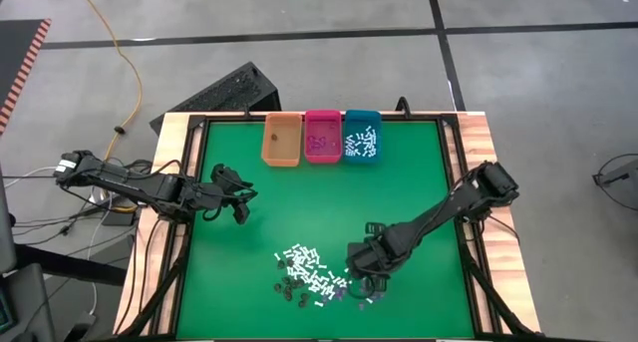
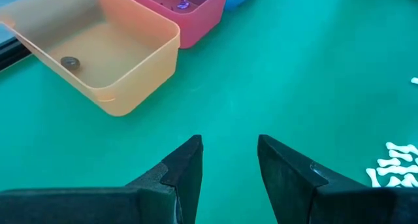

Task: Sort Halloween decoration
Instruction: Put the violet witch hat toy into the red bin

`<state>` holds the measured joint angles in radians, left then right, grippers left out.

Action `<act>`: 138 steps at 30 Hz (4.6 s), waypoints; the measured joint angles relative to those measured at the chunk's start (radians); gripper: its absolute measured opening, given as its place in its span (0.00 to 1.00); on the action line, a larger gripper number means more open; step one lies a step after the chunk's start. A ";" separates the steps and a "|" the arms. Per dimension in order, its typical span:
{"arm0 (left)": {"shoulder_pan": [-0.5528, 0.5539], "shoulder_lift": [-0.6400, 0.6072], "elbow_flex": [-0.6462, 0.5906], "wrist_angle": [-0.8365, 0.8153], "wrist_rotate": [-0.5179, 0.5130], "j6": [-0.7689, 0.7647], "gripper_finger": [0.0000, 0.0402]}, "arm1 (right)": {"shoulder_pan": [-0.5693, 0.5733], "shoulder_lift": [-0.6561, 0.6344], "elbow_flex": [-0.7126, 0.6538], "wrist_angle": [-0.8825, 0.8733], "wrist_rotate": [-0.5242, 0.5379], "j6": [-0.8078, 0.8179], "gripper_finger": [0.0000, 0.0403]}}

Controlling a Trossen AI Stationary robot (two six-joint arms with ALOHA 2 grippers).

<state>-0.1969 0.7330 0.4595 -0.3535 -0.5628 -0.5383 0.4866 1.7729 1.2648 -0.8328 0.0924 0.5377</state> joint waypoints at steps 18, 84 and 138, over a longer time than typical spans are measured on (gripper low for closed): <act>0.000 0.000 0.000 0.004 -0.030 -0.018 0.34 | -0.011 -0.001 -0.206 0.287 0.011 0.022 0.39; 0.000 0.000 0.000 -0.028 -0.027 -0.023 0.34 | -0.135 0.124 -0.053 0.200 -0.038 -0.012 0.45; 0.000 0.000 0.000 -0.038 -0.020 -0.040 0.34 | -0.393 0.134 0.147 0.173 -0.145 -0.525 0.55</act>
<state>-0.1967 0.7330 0.4599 -0.3920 -0.5825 -0.5786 0.0937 1.9068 1.4121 -0.6596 -0.0530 0.0129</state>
